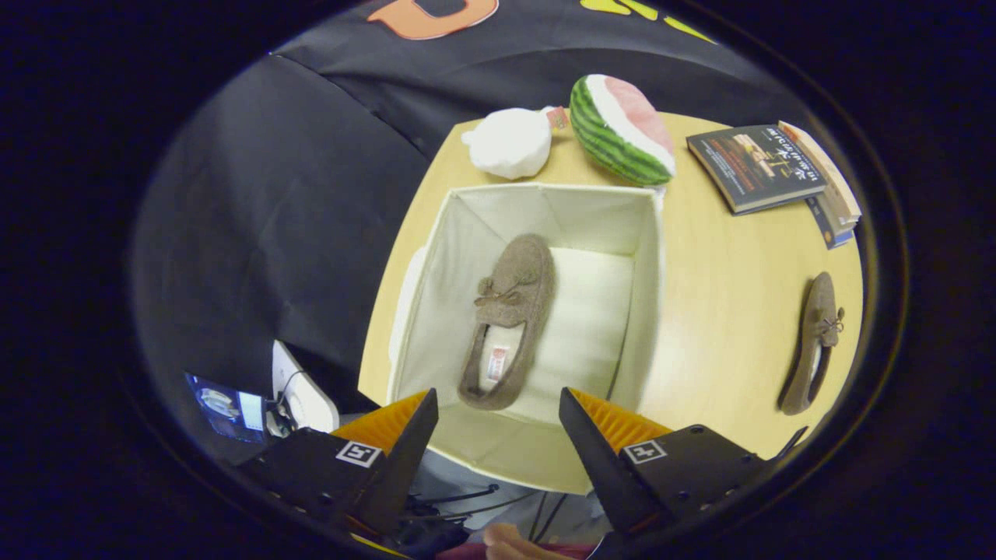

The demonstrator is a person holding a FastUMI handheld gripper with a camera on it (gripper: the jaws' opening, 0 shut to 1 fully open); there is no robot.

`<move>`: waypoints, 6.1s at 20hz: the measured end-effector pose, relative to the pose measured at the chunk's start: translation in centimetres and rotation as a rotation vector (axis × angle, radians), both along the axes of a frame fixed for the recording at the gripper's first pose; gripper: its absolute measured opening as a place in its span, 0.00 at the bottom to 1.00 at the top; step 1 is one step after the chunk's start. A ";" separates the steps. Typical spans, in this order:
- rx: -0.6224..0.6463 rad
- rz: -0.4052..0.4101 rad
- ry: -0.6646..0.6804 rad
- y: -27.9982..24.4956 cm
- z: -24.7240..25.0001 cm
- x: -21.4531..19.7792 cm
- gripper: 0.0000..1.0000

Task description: Open the storage box then place both shoes into the box .Put the left shoe in first, then the right shoe, with the right side of both shoes facing outward in a uniform manner.

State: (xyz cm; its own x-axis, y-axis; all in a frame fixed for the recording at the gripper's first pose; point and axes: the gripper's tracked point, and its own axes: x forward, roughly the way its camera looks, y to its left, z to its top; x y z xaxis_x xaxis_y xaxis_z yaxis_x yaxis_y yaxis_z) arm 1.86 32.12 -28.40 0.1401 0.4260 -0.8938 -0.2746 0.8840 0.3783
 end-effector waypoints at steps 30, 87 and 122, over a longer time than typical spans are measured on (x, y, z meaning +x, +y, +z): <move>-0.396 -0.293 -0.013 -45.8 -16.2 9.0 0.81; -0.466 -0.298 0.040 -2.9 -10.0 5.7 0.01; -0.316 -0.331 -0.759 -21.5 17.4 1.0 0.96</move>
State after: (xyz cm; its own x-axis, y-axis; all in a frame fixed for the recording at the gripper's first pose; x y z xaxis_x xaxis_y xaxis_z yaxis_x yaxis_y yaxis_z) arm 2.84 10.59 -11.00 0.8155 0.0078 -0.5787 -0.0644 0.9949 -0.0773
